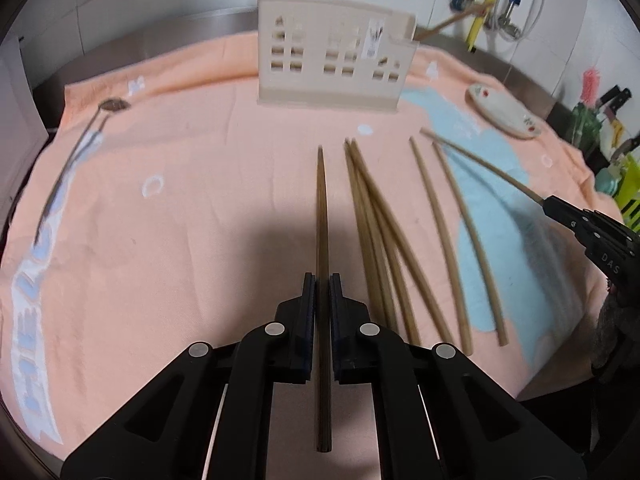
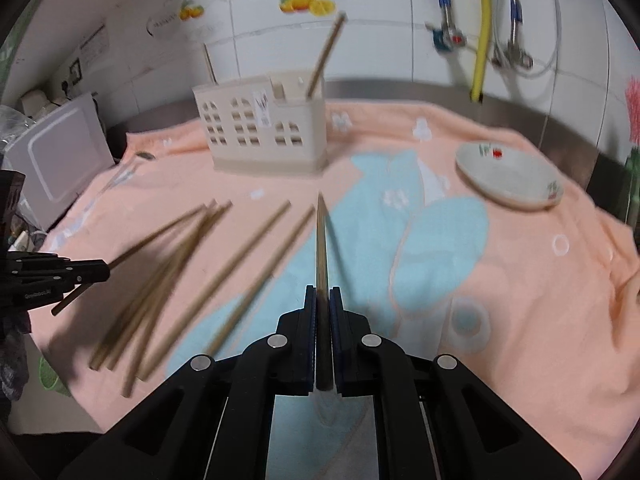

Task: Organize utensils
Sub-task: 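Lift the chopstick upright with the right tool toward the beige caddy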

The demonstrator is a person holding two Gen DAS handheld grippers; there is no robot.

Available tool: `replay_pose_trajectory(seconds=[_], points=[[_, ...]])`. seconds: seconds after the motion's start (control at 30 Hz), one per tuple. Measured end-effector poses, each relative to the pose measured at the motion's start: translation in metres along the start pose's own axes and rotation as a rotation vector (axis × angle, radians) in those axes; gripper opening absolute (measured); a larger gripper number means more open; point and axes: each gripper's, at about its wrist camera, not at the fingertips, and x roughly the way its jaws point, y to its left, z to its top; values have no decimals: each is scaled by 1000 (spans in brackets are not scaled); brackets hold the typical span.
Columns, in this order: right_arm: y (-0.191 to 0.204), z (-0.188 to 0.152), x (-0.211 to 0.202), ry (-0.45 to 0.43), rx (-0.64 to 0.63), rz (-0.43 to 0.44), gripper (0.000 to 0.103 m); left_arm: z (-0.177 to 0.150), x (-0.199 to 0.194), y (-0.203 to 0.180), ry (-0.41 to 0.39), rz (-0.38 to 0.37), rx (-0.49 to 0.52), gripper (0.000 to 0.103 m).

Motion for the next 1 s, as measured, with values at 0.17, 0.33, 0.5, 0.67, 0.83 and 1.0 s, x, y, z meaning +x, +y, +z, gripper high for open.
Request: replay_pose_trajectory(seconds=[0.17,0.33,0.5,0.67,0.83,1.0], points=[[11,22,-21,-65,-34,5,6,12,-28,-2,-84,-14,13,6],[24,49,-32,-107,-69,15,6,29,-46,-3,-144,-24,34,6],[31,79,-37,-125,-95,30,6,52,-53,1,-177,-34,44,6],[34,120,-40,-135,-98,56,6,77,-55,1,-195,-29,74,6],[40,154,-42,-145,-120,68,6,99,-58,6,-211,-42,78,6],[43,188,-44,-175,-116,82,6,126,-68,8,-246,-46,91,6]])
